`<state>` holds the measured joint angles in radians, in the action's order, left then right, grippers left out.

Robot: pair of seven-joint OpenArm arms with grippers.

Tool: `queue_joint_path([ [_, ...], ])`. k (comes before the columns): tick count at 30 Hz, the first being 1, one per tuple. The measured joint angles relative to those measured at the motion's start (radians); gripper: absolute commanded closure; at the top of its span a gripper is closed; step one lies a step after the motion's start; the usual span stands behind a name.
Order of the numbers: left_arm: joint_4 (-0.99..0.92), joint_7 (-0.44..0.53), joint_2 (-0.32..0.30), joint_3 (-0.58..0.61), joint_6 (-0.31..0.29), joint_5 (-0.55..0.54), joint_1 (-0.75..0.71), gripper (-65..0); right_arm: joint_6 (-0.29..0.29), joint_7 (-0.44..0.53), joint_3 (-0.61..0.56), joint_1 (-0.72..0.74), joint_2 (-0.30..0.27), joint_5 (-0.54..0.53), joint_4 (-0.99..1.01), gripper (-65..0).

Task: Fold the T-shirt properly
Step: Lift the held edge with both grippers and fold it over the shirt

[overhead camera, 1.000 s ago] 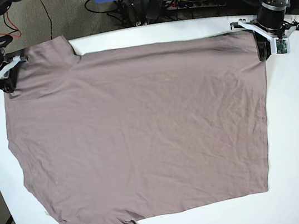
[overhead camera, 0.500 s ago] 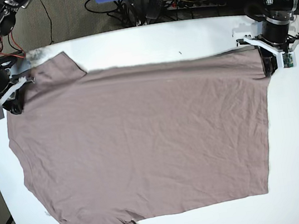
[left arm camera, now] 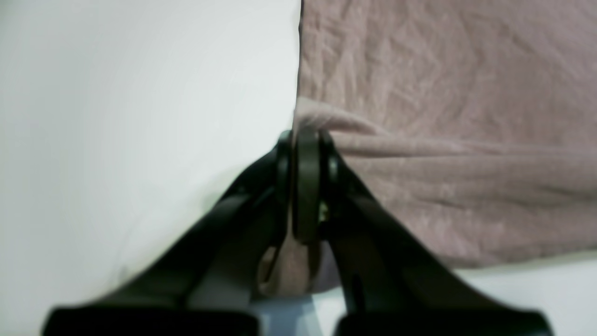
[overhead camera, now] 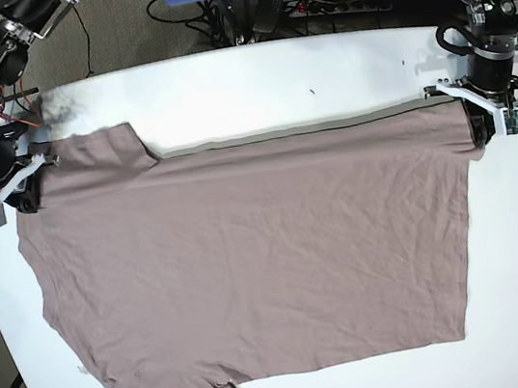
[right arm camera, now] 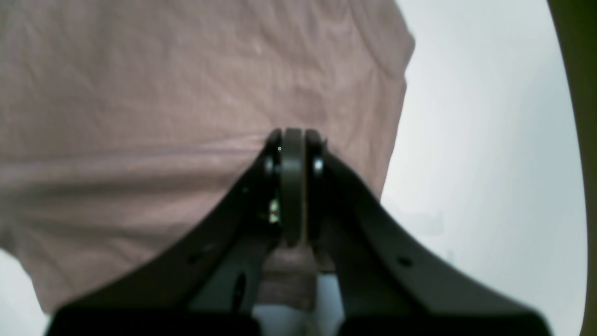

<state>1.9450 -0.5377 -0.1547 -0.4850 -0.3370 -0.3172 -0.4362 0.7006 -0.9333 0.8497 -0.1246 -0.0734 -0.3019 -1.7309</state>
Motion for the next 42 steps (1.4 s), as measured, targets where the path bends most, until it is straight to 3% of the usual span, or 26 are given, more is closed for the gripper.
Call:
queue_joint_path([
  [2,0.001,-0.017,0.002,0.013,0.006,0.016,0.016,0.0,0.000,-0.032,0.006,0.009,0.001,-0.003,-0.004,0.0],
  [20,-0.029,0.002,0.007,0.022,0.000,0.018,0.149,0.0,0.000,-0.019,-0.004,0.063,-0.010,0.015,-0.024,0.0],
  [34,-0.156,-0.035,0.005,0.019,0.004,0.053,0.287,0.0,-0.010,0.008,-0.098,0.198,-0.019,0.074,0.158,0.0],
  [42,-0.216,-0.025,0.002,0.020,0.005,0.056,0.325,0.0,0.004,0.036,-0.104,0.248,-0.029,0.049,0.222,0.0],
])
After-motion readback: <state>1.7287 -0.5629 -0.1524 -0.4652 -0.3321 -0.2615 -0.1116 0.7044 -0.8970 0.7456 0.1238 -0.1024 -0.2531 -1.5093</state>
